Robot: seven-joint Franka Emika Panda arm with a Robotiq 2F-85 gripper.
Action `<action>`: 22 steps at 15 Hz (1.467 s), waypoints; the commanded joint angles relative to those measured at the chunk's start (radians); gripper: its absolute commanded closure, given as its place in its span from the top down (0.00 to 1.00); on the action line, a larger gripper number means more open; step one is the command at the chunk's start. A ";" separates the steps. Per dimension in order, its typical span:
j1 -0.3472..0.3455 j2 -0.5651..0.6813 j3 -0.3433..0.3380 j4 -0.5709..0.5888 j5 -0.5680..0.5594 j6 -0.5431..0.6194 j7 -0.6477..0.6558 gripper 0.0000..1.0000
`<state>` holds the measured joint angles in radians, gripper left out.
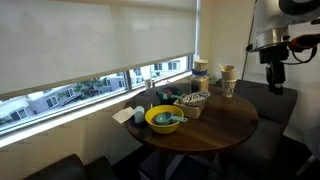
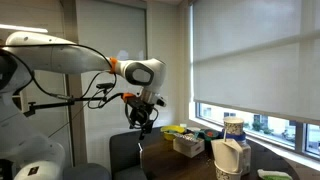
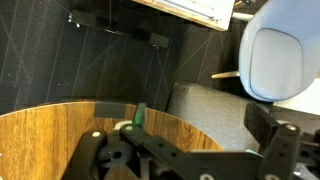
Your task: Remove the scoop from the yellow bowl and put it on the paper plate inside the wooden box
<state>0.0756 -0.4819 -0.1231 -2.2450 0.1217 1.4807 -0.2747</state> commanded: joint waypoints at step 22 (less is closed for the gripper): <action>-0.014 0.025 0.053 0.009 0.020 0.159 0.025 1.00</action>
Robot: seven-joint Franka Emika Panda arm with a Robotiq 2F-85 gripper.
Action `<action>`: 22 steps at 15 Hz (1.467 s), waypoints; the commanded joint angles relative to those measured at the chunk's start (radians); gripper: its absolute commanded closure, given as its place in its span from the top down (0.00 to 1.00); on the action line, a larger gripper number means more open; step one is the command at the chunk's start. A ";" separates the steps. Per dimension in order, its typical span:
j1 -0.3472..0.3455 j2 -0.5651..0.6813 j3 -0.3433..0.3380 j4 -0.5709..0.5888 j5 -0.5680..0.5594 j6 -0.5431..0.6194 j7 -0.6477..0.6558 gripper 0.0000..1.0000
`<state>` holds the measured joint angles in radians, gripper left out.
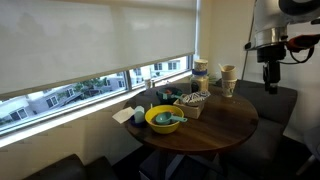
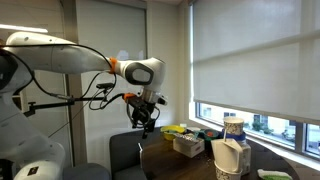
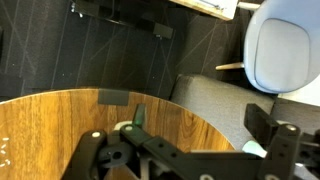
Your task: Remove the scoop from the yellow bowl and put it on the paper plate inside the wooden box
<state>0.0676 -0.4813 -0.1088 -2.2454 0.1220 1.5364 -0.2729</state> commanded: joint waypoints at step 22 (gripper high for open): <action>0.091 0.489 0.228 0.227 0.066 0.735 0.053 1.00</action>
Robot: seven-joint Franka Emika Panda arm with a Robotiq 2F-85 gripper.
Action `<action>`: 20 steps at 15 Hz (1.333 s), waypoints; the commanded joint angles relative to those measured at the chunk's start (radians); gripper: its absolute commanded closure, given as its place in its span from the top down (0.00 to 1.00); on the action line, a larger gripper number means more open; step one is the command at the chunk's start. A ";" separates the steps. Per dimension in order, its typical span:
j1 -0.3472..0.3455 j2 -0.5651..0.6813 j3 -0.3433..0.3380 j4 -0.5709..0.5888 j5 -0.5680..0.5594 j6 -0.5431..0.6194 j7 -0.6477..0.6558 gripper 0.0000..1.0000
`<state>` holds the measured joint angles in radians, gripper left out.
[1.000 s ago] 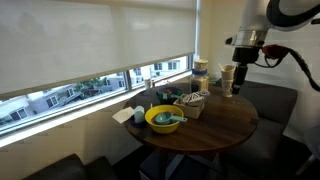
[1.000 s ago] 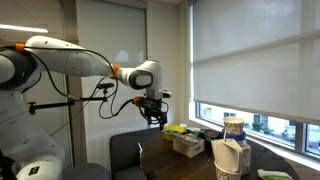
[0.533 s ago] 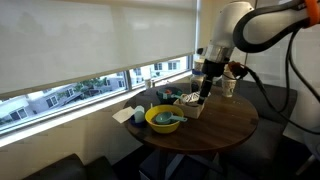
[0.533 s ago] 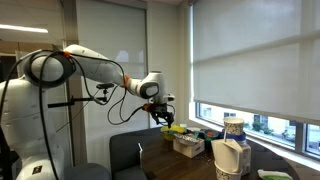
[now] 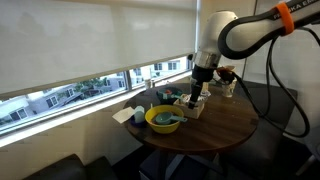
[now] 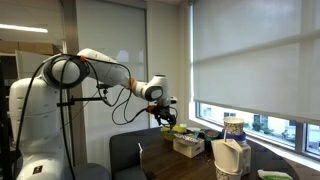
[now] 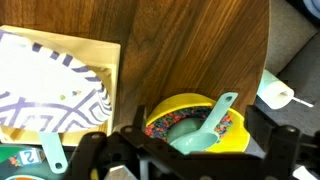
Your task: Remove the scoop from the yellow bowl and put it on the paper plate inside the wooden box
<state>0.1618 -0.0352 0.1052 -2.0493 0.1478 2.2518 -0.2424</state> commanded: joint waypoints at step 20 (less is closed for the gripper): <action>-0.025 0.251 0.086 0.166 0.186 0.081 0.036 0.21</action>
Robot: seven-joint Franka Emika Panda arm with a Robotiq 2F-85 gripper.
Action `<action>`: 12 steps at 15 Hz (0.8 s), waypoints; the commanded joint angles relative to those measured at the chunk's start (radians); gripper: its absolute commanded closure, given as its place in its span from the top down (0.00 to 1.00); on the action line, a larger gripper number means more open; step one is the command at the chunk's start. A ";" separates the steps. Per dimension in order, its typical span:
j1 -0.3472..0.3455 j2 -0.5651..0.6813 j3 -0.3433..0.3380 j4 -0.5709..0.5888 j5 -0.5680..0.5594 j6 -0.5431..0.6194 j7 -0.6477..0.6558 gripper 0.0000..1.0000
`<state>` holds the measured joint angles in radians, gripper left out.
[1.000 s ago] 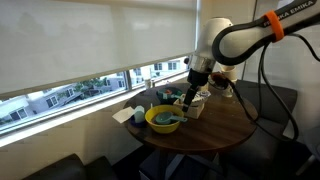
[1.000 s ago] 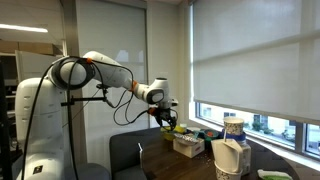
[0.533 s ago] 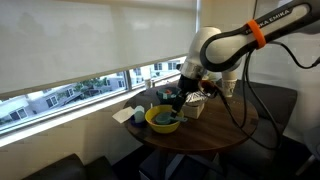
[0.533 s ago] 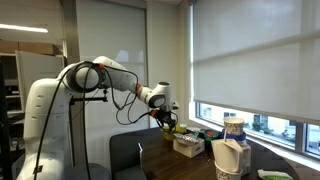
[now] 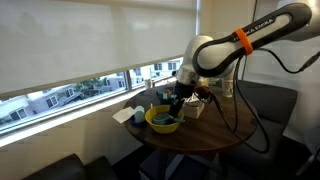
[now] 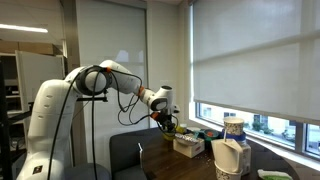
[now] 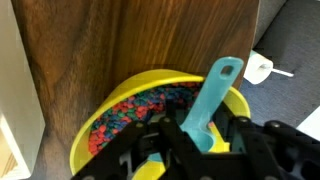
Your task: Remove the scoop from the yellow bowl and put it on the paper plate inside the wooden box
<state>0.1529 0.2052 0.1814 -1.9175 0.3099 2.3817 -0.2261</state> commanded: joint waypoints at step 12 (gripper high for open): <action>-0.024 -0.200 -0.022 -0.057 -0.036 -0.012 0.093 0.06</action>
<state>0.1391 0.1359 0.1766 -1.8958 0.3040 2.3546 -0.1909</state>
